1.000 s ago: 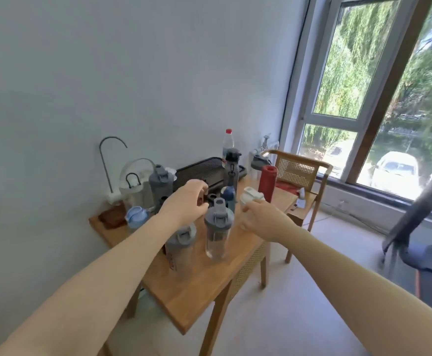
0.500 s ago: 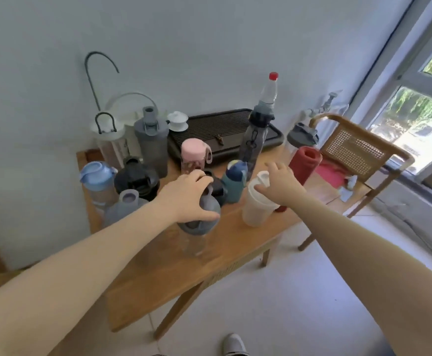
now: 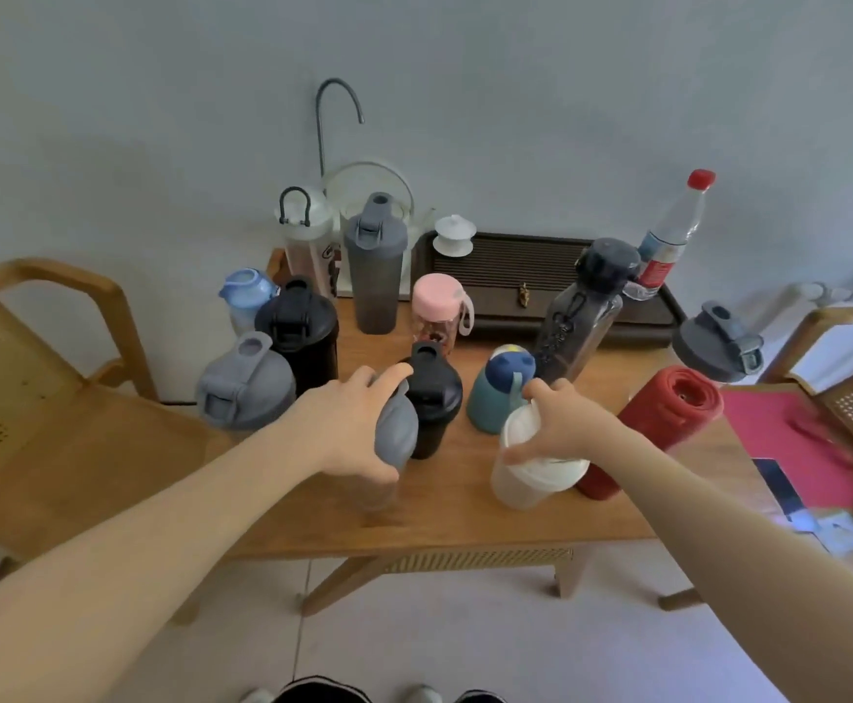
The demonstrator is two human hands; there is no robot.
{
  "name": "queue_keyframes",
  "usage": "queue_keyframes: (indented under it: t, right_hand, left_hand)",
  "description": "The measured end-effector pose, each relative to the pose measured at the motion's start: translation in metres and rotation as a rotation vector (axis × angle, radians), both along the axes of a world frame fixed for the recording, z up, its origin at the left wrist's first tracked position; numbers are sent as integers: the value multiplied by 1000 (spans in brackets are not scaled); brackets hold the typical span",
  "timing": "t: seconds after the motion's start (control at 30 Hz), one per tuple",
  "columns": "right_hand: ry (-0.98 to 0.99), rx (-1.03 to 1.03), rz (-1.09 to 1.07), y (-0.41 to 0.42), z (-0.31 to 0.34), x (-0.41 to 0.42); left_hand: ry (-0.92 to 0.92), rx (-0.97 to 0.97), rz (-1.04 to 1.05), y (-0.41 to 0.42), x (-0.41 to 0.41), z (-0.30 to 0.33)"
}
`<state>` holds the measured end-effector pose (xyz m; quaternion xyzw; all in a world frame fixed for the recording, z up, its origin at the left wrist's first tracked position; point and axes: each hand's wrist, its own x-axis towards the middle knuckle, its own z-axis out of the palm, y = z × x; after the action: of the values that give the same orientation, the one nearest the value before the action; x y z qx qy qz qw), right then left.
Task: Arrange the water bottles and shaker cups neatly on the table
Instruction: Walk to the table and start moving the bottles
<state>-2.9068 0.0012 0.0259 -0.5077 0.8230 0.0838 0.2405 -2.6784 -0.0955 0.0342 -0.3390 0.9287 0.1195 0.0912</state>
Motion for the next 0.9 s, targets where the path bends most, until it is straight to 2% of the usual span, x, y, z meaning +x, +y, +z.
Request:
queue_keyframes:
  t: [0.17, 0.27, 0.33, 0.43, 0.5, 0.63, 0.73, 0.83, 0.9]
  right_hand:
    - [110, 62, 110, 14, -1, -2]
    - [130, 9, 134, 22, 2, -2]
    - [65, -212, 173, 19, 20, -7]
    - [-24, -743, 11, 0, 65, -30]
    - [2, -863, -113, -17, 83, -55]
    - [19, -670, -226, -50, 75, -101]
    - [-89, -590, -271, -68, 63, -120]
    - [-156, -579, -297, -74, 60, -125]
    - [-119, -599, -289, -69, 62, -124]
  left_hand:
    - [73, -5, -24, 31, -20, -5]
    - [85, -41, -48, 44, -42, -8]
    - [56, -77, -68, 47, -53, -9]
    - [-2, -147, -126, 44, -62, -4]
    - [-46, -185, -178, 40, -65, 1]
    - [-86, -126, -220, 28, -69, 12]
    - [-70, -1, -219, 28, -70, 20]
    - [83, 42, -181, 29, -73, 32]
    - [208, 26, -151, 24, -81, 42]
